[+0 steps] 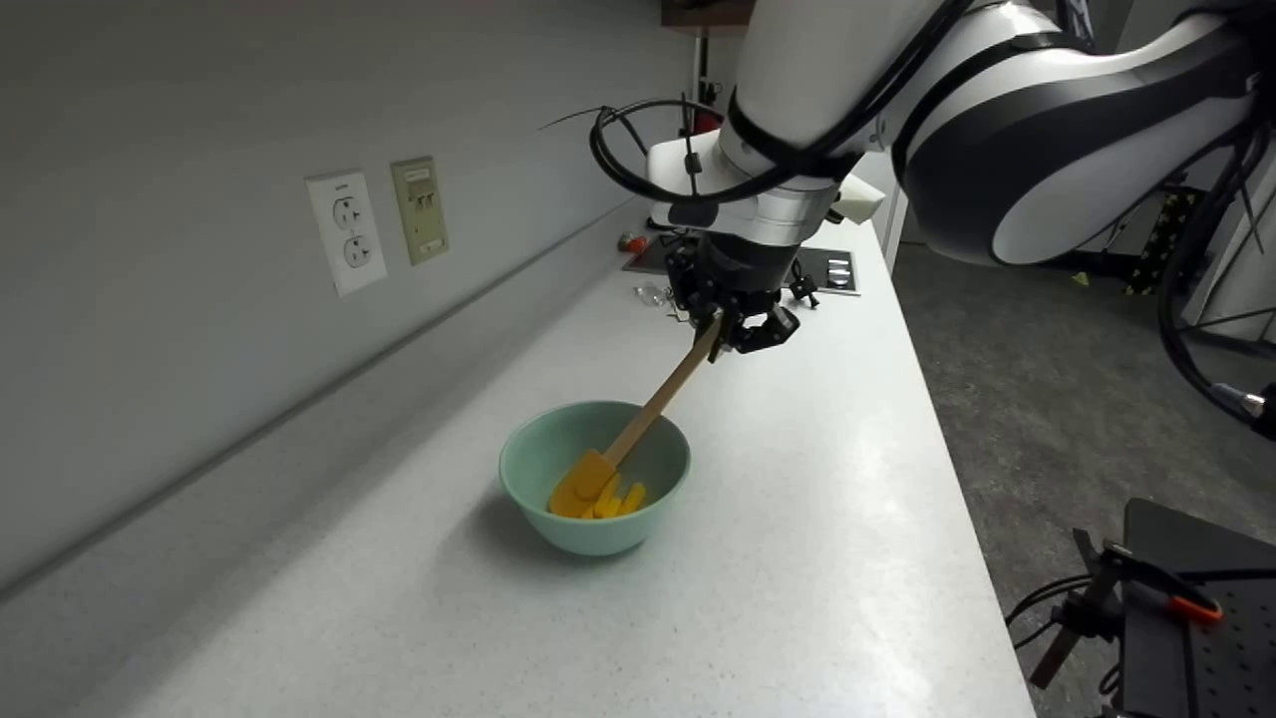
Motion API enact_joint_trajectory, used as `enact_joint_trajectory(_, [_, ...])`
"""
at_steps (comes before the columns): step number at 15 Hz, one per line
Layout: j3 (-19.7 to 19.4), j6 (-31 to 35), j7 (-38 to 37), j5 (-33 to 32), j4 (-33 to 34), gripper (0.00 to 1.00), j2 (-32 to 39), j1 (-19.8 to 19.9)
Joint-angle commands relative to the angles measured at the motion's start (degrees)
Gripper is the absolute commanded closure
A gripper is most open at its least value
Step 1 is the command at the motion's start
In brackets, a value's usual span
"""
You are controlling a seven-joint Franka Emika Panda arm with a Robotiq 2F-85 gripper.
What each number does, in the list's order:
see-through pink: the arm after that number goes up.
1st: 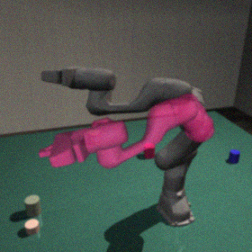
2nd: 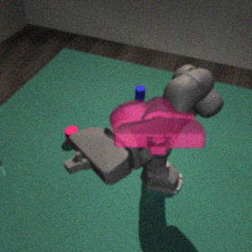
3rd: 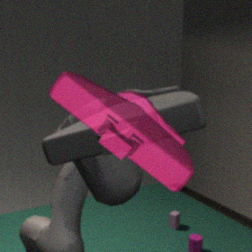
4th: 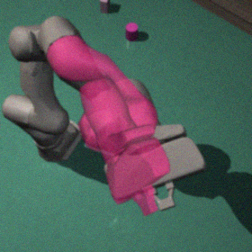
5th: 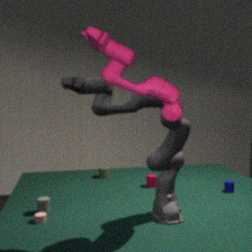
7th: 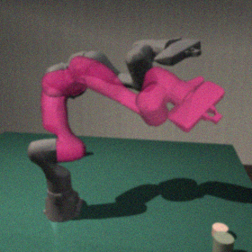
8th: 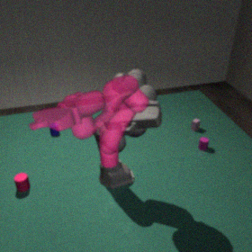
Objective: Use the wooden spoon to mix in the bowl
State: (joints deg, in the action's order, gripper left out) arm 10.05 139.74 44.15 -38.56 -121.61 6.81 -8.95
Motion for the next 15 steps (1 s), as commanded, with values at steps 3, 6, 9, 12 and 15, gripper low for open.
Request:
enact_joint_trajectory(3, [-0.56, 1.17, 2.13, 1.8, -0.41, 0.96, -1.81, 0.66])
enact_joint_trajectory(6, [-1.36, 2.35, 2.87, -0.08, 0.04, 0.96, -2.25, 1.11])
enact_joint_trajectory(9, [-1.95, 2.57, 3.73, -1.91, 0.27, 0.96, -2.46, 1.31])
enact_joint_trajectory(12, [-1.7, 0.88, 4.52, -2.24, -0.19, 0.96, -2.16, 0.8])
enact_joint_trajectory(15, [-1.3, 0.78, 4.16, -3.24, -1.22, 0.96, -1.91, 0.35])
